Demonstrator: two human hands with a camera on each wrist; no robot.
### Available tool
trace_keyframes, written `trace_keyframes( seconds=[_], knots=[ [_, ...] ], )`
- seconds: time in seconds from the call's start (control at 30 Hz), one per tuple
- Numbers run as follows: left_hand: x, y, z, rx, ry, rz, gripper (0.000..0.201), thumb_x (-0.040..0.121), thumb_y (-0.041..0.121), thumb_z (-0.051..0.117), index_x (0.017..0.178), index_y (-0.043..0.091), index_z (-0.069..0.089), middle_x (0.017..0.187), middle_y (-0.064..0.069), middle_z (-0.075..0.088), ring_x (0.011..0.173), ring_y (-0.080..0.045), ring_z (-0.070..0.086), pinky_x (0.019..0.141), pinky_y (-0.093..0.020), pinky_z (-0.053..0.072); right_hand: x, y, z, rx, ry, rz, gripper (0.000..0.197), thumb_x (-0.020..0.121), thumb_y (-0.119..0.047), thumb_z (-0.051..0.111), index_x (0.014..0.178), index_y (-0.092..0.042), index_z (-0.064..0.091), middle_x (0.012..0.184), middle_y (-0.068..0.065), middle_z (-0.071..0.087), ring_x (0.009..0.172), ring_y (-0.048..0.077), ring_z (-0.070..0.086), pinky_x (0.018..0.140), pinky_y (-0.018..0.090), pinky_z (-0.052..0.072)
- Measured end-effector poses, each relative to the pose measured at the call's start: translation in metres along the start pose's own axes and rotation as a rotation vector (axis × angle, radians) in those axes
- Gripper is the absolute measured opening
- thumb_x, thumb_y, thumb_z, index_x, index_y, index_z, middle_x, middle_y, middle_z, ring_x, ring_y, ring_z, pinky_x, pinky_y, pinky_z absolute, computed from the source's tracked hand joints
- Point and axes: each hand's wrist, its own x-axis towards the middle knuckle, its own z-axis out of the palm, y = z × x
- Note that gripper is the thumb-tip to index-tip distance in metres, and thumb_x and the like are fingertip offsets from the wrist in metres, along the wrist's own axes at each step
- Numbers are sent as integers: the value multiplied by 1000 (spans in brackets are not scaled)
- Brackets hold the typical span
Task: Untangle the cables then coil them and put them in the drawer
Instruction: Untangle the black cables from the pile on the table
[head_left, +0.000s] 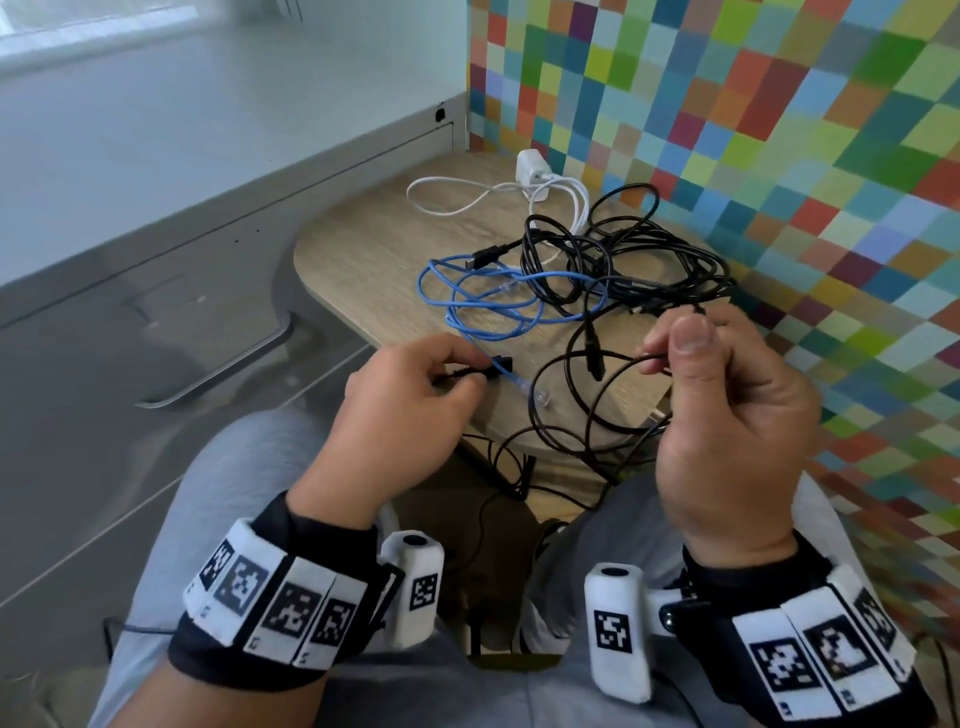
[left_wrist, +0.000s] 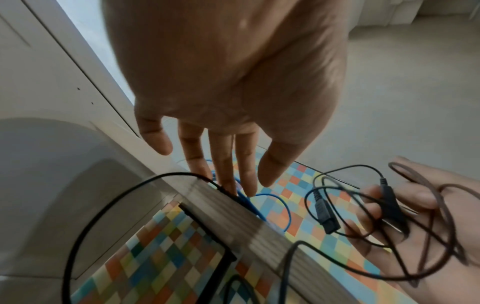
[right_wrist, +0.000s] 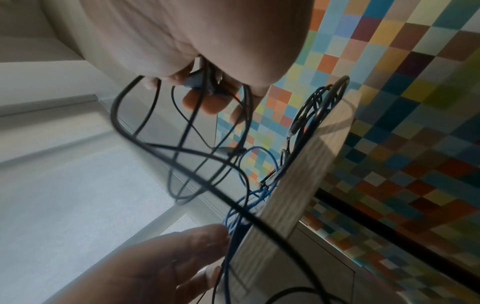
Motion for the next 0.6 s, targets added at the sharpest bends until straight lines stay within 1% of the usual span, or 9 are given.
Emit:
trace_keyframes(
  seconds=[0.07, 0.13, 0.2, 0.27, 0.33, 0.4, 0.47, 0.5, 0.6],
  knots=[
    [-2, 3, 1, 6, -42, 30, 24, 81, 45, 60, 101, 54, 68, 93, 30, 71, 95, -2, 67, 102, -47, 50, 0, -1, 0, 9, -12, 8, 52, 106, -26, 54, 65, 7, 55, 75, 24, 57, 72, 31, 56, 66, 37, 47],
    [-2, 4, 1, -45, -71, 66, 26, 82, 42, 60, 105, 52, 70, 100, 31, 72, 106, -2, 67, 106, -48, 48, 0, -2, 0, 25, -37, 17, 49, 105, -22, 53, 65, 6, 56, 76, 21, 57, 71, 28, 56, 66, 34, 47],
    [-2, 3, 1, -74, -75, 99, 29, 85, 38, 60, 110, 48, 70, 104, 31, 73, 113, -1, 66, 110, -48, 45, -1, -2, 1, 42, -66, 24, 51, 105, -25, 54, 64, 5, 55, 75, 21, 57, 69, 31, 56, 65, 40, 47],
    [-2, 3, 1, -70, -87, 133, 35, 84, 41, 59, 116, 51, 67, 108, 34, 71, 117, 3, 63, 115, -52, 37, -1, -2, 3, 52, -95, 26, 57, 106, -31, 55, 62, 5, 52, 73, 24, 54, 68, 38, 53, 63, 49, 46],
    [-2, 4, 1, -77, -124, 147, 38, 81, 45, 55, 117, 54, 65, 109, 34, 71, 117, 4, 63, 116, -54, 34, -1, -2, 4, 49, -124, 30, 63, 106, -36, 55, 60, 6, 51, 69, 27, 51, 68, 42, 52, 65, 52, 45],
    [-3, 7, 1, -95, -158, 146, 37, 81, 44, 53, 114, 52, 65, 100, 29, 74, 109, 2, 67, 114, -57, 35, -1, -2, 4, 43, -147, 36, 63, 106, -37, 55, 60, 6, 51, 68, 26, 51, 69, 42, 52, 67, 54, 45],
    [-5, 10, 1, -94, -119, 152, 31, 84, 40, 54, 109, 50, 67, 90, 24, 74, 98, 0, 70, 112, -59, 36, -1, -3, 4, 55, -170, 46, 62, 106, -36, 55, 61, 7, 52, 71, 25, 52, 71, 42, 53, 66, 53, 44],
    [-6, 12, 0, -105, -81, 163, 28, 86, 37, 55, 107, 48, 69, 89, 23, 74, 97, -1, 69, 112, -59, 36, -1, -5, 4, 64, -180, 52, 61, 106, -35, 55, 62, 7, 52, 72, 25, 53, 71, 42, 53, 65, 53, 44],
    [-11, 18, -4, -299, -30, 223, 27, 89, 24, 60, 110, 34, 75, 102, 12, 77, 110, -9, 68, 111, -52, 43, -1, -7, 5, 107, -238, 77, 62, 105, -36, 56, 63, 9, 52, 77, 26, 53, 72, 43, 52, 65, 54, 44]
  ],
)
